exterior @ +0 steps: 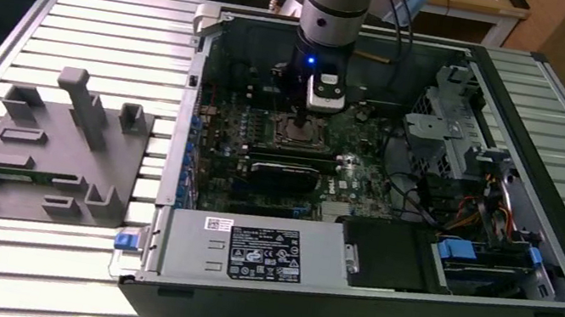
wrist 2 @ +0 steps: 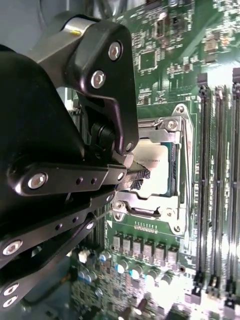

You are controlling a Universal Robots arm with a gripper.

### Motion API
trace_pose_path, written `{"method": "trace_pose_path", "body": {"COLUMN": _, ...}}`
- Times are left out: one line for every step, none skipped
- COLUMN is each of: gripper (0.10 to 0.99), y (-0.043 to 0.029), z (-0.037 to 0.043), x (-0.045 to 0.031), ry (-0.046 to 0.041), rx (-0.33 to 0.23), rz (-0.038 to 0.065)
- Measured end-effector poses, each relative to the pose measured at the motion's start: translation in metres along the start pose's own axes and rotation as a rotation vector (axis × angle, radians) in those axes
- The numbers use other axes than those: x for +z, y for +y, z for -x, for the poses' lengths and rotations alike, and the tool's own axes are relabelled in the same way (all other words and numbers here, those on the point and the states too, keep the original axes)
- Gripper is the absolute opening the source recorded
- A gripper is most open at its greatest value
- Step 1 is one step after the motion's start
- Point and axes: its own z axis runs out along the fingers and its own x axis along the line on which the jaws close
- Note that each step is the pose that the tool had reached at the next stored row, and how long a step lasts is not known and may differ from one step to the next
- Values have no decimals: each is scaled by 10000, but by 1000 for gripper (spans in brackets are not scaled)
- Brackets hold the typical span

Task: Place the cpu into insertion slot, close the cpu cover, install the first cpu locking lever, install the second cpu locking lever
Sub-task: 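Close the cpu cover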

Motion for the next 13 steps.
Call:
{"method": "trace_pose_path", "body": {"gripper": 106, "y": 0, "z": 0, "x": 0, "ry": 5, "rx": -185, "rz": -3}}
{"method": "trace_pose_path", "body": {"gripper": 106, "y": 0, "z": 0, "x": 0, "ry": 9, "rx": -377, "rz": -7}}
{"method": "trace_pose_path", "body": {"gripper": 106, "y": 0, "z": 0, "x": 0, "ry": 14, "rx": -555, "rz": -9}}
{"method": "trace_pose_path", "body": {"gripper": 106, "y": 0, "z": 0, "x": 1, "ry": 18, "rx": -730, "rz": -12}}
{"method": "trace_pose_path", "body": {"gripper": 106, "y": 0, "z": 0, "x": 0, "ry": 23, "rx": -901, "rz": -15}}
{"method": "trace_pose_path", "body": {"gripper": 106, "y": 0, "z": 0, "x": 0, "ry": 28, "rx": -1068, "rz": -16}}
{"method": "trace_pose_path", "body": {"gripper": 106, "y": 0, "z": 0, "x": 1, "ry": 34, "rx": -1223, "rz": -14}}
{"method": "trace_pose_path", "body": {"gripper": 106, "y": 0, "z": 0, "x": 1, "ry": 40, "rx": -1374, "rz": -10}}
{"method": "trace_pose_path", "body": {"gripper": 106, "y": 0, "z": 0, "x": 1, "ry": 45, "rx": -1516, "rz": -7}}
{"method": "trace_pose_path", "body": {"gripper": 106, "y": 0, "z": 0, "x": 1, "ry": 50, "rx": -1661, "rz": -5}}
{"method": "trace_pose_path", "body": {"gripper": 106, "y": 0, "z": 0, "x": 1, "ry": 56, "rx": -1811, "rz": -2}}
{"method": "trace_pose_path", "body": {"gripper": 106, "y": 0, "z": 0, "x": 1, "ry": 61, "rx": -1957, "rz": 1}}
{"method": "trace_pose_path", "body": {"gripper": 106, "y": 0, "z": 0, "x": 1, "ry": 67, "rx": -2098, "rz": 5}}
